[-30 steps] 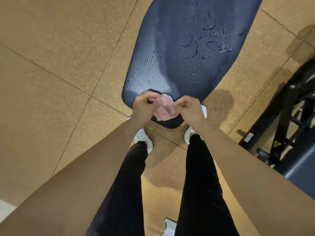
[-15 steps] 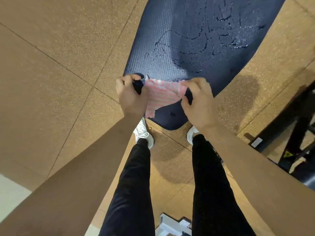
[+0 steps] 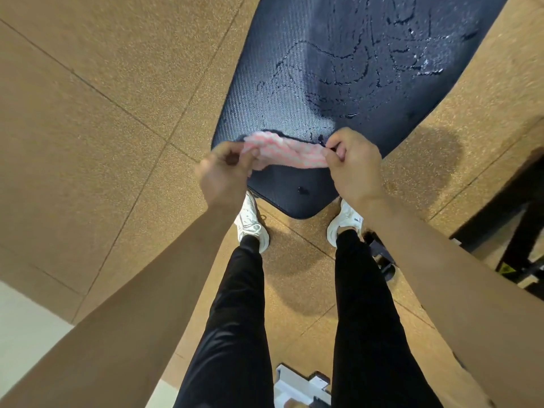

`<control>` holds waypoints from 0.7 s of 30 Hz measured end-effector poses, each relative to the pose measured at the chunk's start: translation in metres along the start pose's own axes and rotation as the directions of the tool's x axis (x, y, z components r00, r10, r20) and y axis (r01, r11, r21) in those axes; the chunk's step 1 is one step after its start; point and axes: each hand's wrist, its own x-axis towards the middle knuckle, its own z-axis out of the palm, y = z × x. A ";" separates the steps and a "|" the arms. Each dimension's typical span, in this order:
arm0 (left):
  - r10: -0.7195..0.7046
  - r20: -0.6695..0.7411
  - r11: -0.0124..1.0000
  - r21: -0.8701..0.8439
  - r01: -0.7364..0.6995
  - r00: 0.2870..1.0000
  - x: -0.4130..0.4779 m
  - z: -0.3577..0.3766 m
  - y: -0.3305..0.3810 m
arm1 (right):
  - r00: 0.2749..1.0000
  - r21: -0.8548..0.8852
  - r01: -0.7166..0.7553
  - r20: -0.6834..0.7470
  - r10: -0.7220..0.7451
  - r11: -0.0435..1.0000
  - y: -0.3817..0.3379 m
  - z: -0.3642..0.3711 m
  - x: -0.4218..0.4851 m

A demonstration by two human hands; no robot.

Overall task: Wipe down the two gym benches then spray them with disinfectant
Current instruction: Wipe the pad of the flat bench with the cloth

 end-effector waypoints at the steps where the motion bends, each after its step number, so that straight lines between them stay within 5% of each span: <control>1: 0.025 -0.026 0.999 -0.032 -0.025 0.999 0.000 -0.004 0.002 | 1.000 -0.014 0.021 -0.012 -0.022 1.000 0.001 -0.001 -0.004; 7: 0.138 0.010 0.988 -0.067 -0.137 0.990 -0.032 -0.008 -0.006 | 0.999 -0.049 -0.027 -0.044 0.025 0.998 0.019 -0.011 -0.029; 10: 0.248 0.169 0.964 0.055 -0.261 0.954 -0.050 -0.004 -0.031 | 0.999 -0.153 0.028 0.025 -0.024 0.988 0.030 -0.014 -0.034; 14: 0.213 0.378 0.942 0.166 -0.292 0.901 -0.058 -0.002 -0.052 | 0.979 -0.345 0.204 0.079 -0.188 0.916 0.028 -0.010 -0.033; 21: 0.242 0.425 0.923 0.176 -0.342 0.872 -0.048 -0.005 -0.055 | 0.889 -0.212 0.382 0.351 -0.295 0.899 -0.006 0.028 -0.015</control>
